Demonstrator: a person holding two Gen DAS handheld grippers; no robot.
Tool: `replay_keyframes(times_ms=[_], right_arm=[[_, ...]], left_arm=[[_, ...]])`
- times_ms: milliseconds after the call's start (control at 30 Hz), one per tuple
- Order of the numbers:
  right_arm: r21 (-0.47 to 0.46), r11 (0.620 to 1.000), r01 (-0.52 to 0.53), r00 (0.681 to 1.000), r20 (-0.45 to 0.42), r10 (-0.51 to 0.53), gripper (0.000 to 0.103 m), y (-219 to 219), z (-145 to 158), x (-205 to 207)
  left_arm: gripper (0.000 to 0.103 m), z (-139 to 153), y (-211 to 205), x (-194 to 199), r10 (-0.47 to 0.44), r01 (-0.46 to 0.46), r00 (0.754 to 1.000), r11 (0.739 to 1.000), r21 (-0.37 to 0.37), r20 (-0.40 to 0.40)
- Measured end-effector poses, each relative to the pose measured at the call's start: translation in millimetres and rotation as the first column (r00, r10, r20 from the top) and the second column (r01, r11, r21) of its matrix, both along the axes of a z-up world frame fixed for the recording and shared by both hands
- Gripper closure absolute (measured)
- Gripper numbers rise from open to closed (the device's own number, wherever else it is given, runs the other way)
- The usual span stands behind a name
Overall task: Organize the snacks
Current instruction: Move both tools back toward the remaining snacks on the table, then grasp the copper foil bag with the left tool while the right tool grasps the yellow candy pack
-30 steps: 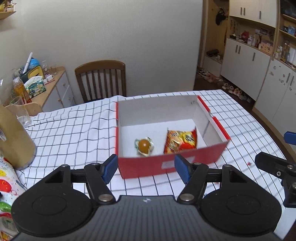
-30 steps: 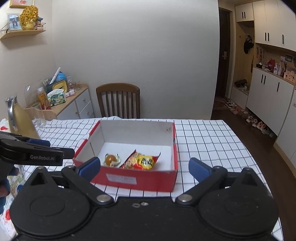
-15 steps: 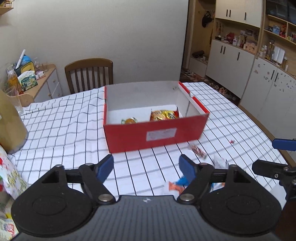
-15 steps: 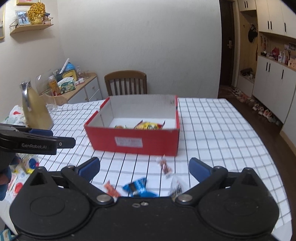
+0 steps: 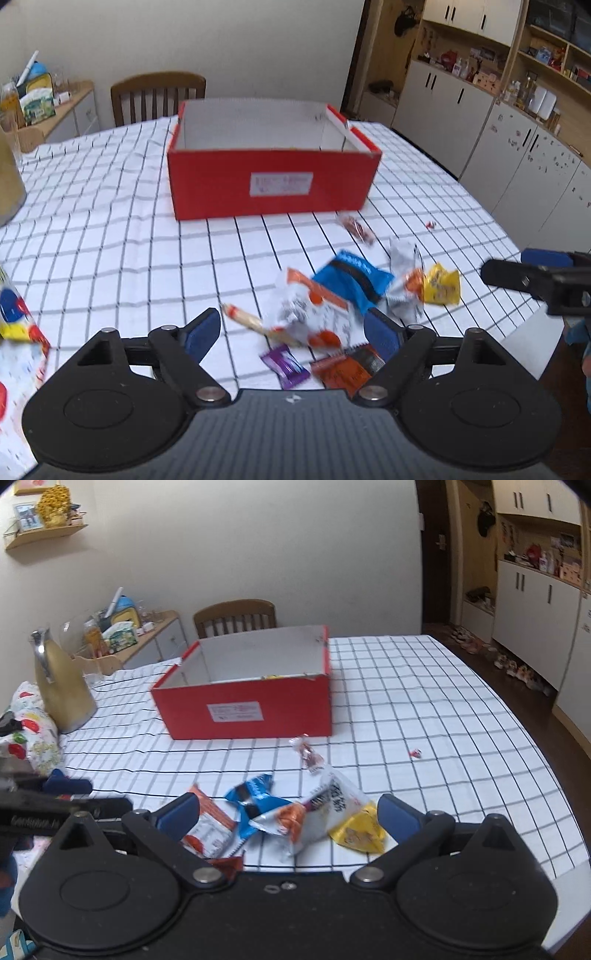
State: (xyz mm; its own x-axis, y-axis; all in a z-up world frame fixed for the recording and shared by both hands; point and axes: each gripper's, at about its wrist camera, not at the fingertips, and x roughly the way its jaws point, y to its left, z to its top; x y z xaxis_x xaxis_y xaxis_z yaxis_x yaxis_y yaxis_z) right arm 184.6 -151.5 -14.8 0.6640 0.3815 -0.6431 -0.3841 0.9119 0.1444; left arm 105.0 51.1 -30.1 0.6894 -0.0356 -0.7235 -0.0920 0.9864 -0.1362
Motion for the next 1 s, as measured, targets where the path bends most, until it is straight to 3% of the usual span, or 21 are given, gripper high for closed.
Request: replay_keyframes(times_ms=[500,1000], right_arm=[[-0.062,0.994,0.088,0.993,-0.076,-0.093,0.003,-24.2,-48.8,28.0],[-0.108,0.992,0.063,0.989,-0.124,-0.076,0.014,-19.6,-85.7,44.8]], left_arm=[[0.018,-43.5,-46.8,14.4,-0.016,0.010,0.994,0.999,-0.049,-0.110],[0.018,-69.4,-64.0,34.8,0.080,-0.098,0.976,0.992,-0.081,-0.204]])
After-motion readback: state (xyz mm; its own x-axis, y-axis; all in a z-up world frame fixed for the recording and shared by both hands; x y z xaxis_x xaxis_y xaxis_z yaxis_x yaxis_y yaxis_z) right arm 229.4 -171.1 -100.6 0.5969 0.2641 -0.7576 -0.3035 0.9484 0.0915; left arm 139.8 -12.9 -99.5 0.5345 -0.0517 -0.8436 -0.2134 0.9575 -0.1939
